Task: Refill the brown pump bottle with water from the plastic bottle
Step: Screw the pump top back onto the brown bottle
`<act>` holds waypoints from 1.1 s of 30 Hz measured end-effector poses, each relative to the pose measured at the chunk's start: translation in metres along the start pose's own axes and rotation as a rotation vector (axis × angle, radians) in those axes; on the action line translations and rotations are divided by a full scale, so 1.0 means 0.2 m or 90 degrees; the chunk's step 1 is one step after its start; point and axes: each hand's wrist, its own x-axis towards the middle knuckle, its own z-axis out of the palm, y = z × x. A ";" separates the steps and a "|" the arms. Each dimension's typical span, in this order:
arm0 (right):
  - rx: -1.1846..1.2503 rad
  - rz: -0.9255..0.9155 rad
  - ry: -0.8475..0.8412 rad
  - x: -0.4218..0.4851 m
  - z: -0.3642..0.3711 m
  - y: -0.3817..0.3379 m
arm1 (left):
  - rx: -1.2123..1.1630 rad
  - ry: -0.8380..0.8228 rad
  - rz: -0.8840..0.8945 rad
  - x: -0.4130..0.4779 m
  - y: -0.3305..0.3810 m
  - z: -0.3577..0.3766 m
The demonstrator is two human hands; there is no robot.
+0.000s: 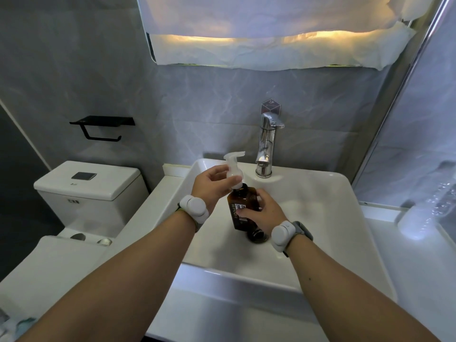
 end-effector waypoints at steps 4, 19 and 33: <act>-0.012 0.000 -0.004 0.00 0.00 0.01 | -0.001 0.011 0.004 -0.01 -0.04 0.02; -0.019 -0.010 0.010 0.01 -0.01 0.02 | -0.034 0.026 -0.002 -0.02 -0.17 0.03; -0.025 -0.024 0.016 0.00 -0.01 0.01 | -0.035 0.028 0.011 -0.03 -0.16 0.03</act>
